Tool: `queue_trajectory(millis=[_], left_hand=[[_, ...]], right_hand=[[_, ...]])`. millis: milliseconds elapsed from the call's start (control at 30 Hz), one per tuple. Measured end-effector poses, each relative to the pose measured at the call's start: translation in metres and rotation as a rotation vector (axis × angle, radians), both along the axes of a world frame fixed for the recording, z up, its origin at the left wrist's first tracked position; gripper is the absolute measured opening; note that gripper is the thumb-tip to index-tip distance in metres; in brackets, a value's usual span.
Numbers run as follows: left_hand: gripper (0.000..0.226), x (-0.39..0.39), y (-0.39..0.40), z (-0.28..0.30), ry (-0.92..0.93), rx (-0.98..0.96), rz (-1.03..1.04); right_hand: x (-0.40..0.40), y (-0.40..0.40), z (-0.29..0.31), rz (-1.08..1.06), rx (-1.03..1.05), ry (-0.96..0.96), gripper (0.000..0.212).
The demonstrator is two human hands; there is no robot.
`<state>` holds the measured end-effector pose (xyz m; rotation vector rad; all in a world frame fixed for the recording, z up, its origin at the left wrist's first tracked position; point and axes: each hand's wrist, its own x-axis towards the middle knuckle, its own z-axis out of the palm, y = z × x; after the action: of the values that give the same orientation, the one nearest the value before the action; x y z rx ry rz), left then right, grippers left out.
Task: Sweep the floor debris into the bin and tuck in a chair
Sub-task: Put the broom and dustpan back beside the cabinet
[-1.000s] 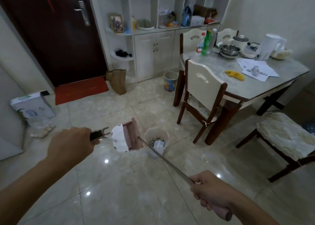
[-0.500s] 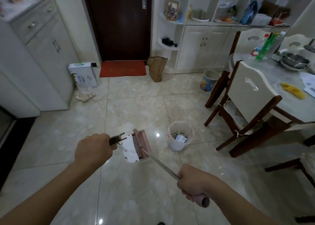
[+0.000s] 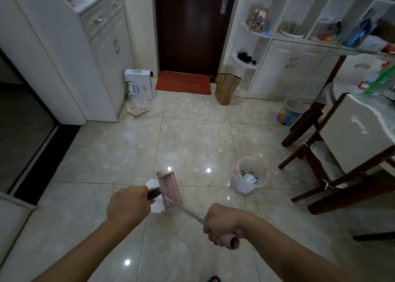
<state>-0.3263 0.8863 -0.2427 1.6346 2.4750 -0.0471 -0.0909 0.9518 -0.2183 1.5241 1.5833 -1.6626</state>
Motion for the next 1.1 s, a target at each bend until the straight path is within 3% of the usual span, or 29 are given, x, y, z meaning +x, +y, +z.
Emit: queue_trajectory(millis=[100,200,267,433,900,1100], left_hand=[[0.021,-0.043,-0.036,-0.011,-0.039,0.002,0.082],[0.019,-0.079,-0.063,-0.015,-0.094,0.055,0.162],[0.020,-0.097,-0.077,-0.013,-0.118,0.076,0.199],[0.015,-0.142,-0.108,-0.003,-0.166,0.078,0.310],[0.014,-0.269,-0.172,-0.027,-0.137,0.035,0.612],[0.015,-0.325,-0.173,-0.037,-0.125,-0.011,0.691]], right_hand=[[-0.062,0.003,0.006,-0.101,-0.018,0.062,0.008],[-0.131,0.001,0.015,-0.168,-0.036,0.139,0.031],[-0.178,-0.008,0.022,-0.127,-0.024,0.166,0.035],[-0.274,-0.034,0.037,0.014,-0.015,0.190,0.020],[-0.453,-0.059,0.022,0.341,-0.151,0.188,0.003],[-0.535,-0.062,0.010,0.479,-0.190,0.201,0.016]])
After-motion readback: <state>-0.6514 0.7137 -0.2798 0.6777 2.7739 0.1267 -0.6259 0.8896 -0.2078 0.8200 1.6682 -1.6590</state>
